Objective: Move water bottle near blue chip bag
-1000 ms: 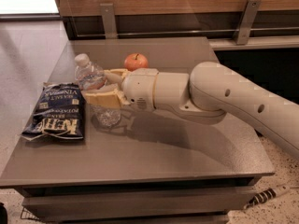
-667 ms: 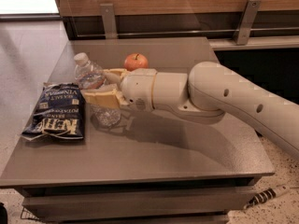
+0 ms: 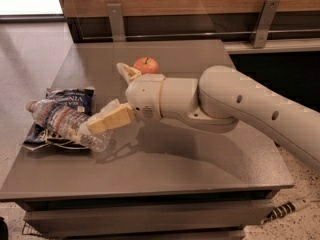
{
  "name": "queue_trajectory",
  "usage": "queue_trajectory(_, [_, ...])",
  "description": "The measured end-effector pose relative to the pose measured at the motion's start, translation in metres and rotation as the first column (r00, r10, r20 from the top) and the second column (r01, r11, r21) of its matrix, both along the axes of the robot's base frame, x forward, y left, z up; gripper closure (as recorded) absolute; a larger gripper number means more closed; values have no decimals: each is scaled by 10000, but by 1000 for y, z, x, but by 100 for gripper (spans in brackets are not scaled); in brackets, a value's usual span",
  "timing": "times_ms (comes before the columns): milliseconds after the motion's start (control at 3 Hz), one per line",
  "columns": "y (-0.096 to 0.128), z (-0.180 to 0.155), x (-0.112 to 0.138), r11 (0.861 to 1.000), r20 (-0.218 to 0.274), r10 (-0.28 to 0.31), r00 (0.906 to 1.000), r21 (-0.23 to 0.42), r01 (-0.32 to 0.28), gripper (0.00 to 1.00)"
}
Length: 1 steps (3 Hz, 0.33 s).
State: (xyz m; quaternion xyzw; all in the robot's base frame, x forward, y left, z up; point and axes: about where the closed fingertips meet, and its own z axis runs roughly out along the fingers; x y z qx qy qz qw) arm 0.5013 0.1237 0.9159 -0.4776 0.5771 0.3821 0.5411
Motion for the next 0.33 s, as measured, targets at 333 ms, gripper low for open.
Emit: queue_trajectory(333, [0, 0, 0, 10000, 1, 1, 10000, 0, -1, 0])
